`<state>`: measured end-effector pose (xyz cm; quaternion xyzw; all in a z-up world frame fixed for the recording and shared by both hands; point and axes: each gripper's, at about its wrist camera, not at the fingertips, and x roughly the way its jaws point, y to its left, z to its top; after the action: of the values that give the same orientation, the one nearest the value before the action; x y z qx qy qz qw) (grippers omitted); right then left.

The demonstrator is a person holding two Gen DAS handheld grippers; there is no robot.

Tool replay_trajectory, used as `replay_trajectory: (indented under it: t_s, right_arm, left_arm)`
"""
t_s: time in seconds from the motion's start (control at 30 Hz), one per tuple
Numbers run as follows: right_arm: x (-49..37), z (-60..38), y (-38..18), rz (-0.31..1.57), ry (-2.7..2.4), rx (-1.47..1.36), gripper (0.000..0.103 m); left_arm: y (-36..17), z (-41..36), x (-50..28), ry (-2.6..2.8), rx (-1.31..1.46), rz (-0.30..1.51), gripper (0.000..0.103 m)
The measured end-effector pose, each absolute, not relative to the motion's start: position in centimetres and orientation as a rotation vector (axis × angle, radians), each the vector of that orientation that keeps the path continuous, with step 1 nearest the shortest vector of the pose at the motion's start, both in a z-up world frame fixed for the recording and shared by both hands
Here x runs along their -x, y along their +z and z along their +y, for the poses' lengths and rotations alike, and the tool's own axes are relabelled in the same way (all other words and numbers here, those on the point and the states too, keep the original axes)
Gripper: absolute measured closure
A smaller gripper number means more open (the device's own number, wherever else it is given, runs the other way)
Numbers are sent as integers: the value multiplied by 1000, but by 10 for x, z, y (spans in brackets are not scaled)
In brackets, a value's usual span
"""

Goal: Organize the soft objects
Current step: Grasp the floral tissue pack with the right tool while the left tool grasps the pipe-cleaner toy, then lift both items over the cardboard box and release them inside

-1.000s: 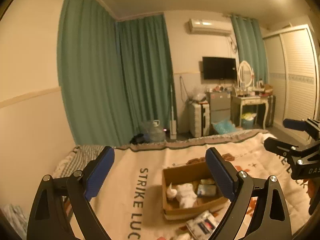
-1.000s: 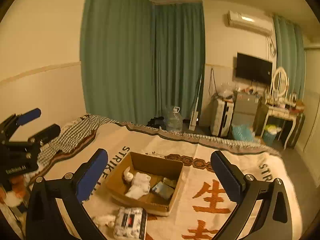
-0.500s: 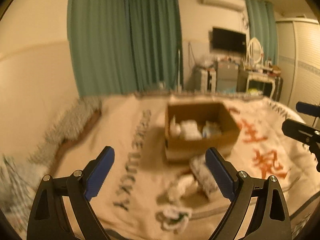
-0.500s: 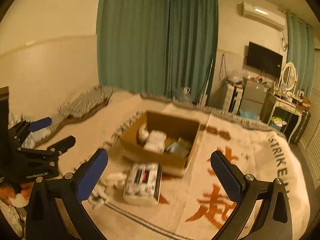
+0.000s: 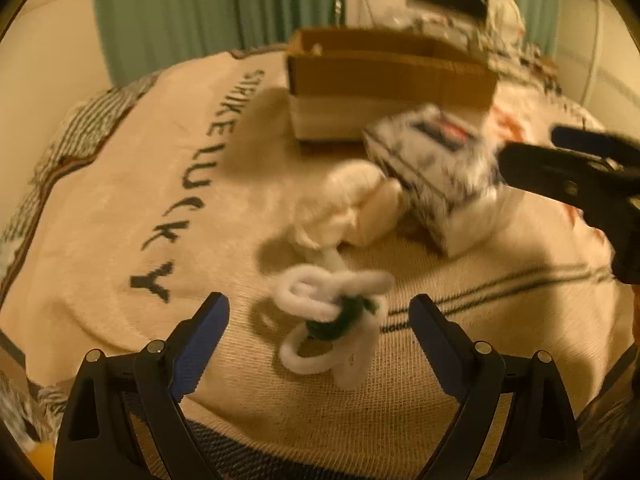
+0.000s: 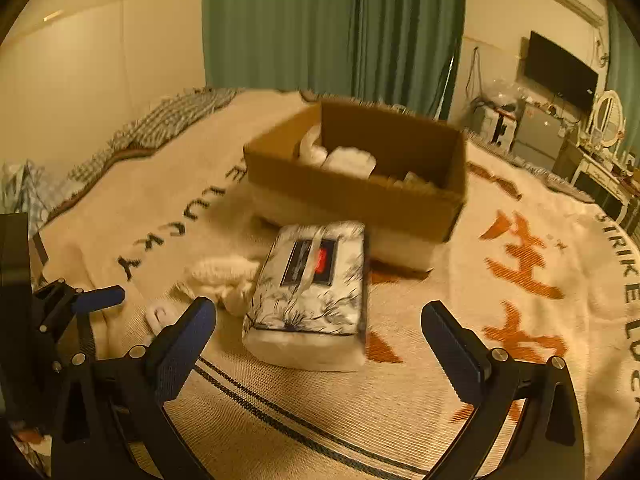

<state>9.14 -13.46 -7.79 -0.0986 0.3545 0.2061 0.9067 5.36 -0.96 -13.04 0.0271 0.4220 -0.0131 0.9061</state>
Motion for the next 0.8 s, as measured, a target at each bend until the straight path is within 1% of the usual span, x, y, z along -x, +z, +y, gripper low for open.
replay_trajectory:
  t_s: [0.17,0.23,0.27,0.3,0.33,0.43,0.5,0.53,0.57,0.6,0.67,0.8]
  right_arm:
    - [-104,-127,-108,803,442,200,0]
    - [-107,-127,-118,831,445,187,0]
    - [-109,-127,-122,842,441,181,0]
    - [-111,-127,-127,852,440,172,0]
    - [-114,-127,-131,866,443,161,1]
    - [-119,-125,-136,870,433,164,7]
    - [-119,-123,-136,862,433,173,14]
    - [-118,-123,-135,857,427,177,21]
    - [-116,-124,-134,852,425,176,25]
    - [-114,-125,-132,848,427,170,27]
    - [-108,-131,-127,832,426,139,34]
    - [-92,-146,-116,812,411,106,38]
  left_arm:
    - [-145,-3,-65,-43,-37,924,26]
    - [-149,0,-70,-57,-12,952,42]
    - [-151,0,-71,-61,-6,962,47]
    - [-153,0,-72,-68,0,975,53]
    - [-154,0,-72,-82,5,984,57]
    - [-154,-1,-70,-97,10,983,60]
    - [-153,-2,-67,-101,10,981,61]
    - [-152,-2,-67,-104,9,979,62]
    - [-151,-3,-65,-110,8,974,62]
    - [-149,-4,-63,-114,7,970,62]
    - [-145,-4,-60,-120,4,954,62]
    - [-137,-6,-55,-122,0,935,62]
